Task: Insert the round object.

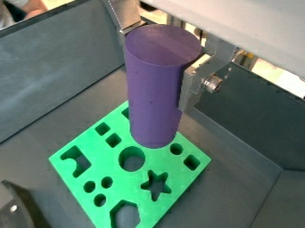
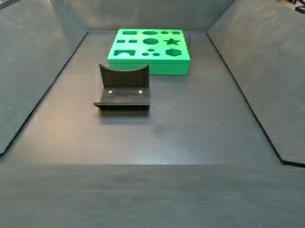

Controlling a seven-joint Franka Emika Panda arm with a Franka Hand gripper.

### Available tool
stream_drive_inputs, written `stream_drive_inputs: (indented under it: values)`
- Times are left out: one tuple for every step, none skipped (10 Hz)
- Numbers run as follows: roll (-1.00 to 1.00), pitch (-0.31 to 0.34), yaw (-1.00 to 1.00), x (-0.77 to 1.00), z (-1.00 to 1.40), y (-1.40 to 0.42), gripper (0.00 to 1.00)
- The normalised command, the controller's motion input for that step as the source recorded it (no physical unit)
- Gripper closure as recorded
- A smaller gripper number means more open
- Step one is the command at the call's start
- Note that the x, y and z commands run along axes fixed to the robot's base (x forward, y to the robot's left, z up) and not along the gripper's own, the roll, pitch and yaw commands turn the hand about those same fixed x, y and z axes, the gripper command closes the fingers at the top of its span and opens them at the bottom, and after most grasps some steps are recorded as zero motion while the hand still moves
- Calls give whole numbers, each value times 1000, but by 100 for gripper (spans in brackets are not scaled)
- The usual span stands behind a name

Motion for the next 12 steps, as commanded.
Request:
stream_drive_inputs:
  values:
    - [-89,43,-380,489,-857,-157,100]
    - [0,0,-280,651,-1000,0,100]
    - [0,0,-120,749,-1000,0,100]
    - [0,0,0,540,-1000,146,100]
    - [0,0,0,314,-1000,151,100]
    - [0,-17,0,306,-1000,77,100]
    - [0,-26,0,294,-1000,46,100]
    - [0,-34,-9,263,-1000,31,100]
    - [0,-34,0,214,-1000,54,100]
    - [0,-61,0,23,-1000,31,100]
    - [0,-130,0,-54,-1000,0,100]
    - [-154,-101,0,-203,-703,14,100]
